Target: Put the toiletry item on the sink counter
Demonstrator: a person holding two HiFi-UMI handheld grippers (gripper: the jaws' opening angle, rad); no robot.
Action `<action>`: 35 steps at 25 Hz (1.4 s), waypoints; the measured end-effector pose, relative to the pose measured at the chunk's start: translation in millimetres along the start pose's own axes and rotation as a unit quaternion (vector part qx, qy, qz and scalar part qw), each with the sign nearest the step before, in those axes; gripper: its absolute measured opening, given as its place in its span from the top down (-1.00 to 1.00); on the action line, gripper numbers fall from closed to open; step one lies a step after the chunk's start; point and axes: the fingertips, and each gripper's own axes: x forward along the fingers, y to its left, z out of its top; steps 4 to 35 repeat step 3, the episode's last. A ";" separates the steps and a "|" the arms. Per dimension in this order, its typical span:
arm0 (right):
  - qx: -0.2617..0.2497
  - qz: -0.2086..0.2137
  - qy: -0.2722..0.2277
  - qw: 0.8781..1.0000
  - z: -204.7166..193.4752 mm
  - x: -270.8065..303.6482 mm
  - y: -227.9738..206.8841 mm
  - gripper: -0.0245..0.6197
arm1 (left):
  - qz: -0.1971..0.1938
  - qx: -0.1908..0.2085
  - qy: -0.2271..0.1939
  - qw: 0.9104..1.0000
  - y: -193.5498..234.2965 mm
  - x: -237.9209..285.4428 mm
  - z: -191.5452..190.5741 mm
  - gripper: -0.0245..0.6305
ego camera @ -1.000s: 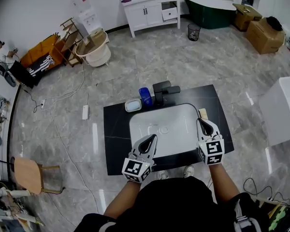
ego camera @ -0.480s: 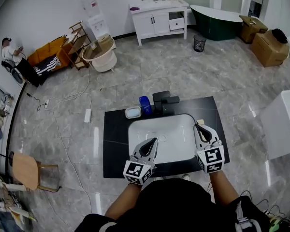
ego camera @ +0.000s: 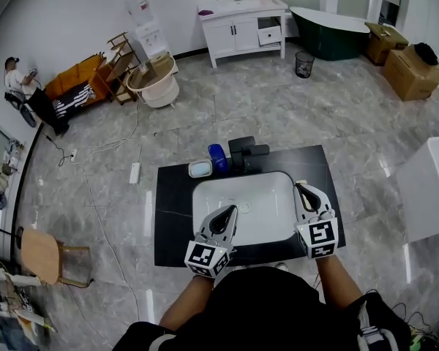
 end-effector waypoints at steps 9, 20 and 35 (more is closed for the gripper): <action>0.000 -0.002 -0.013 1.000 7.9 1.6 0.7 0.91 | 0.010 0.000 -0.002 1.000 5.8 -0.6 1.3 0.90; 0.000 -0.002 -0.013 1.000 7.9 1.6 0.7 0.91 | 0.010 0.000 -0.002 1.000 5.8 -0.6 1.3 0.90; 0.000 -0.002 -0.013 1.000 7.9 1.6 0.7 0.91 | 0.010 0.000 -0.002 1.000 5.8 -0.6 1.3 0.90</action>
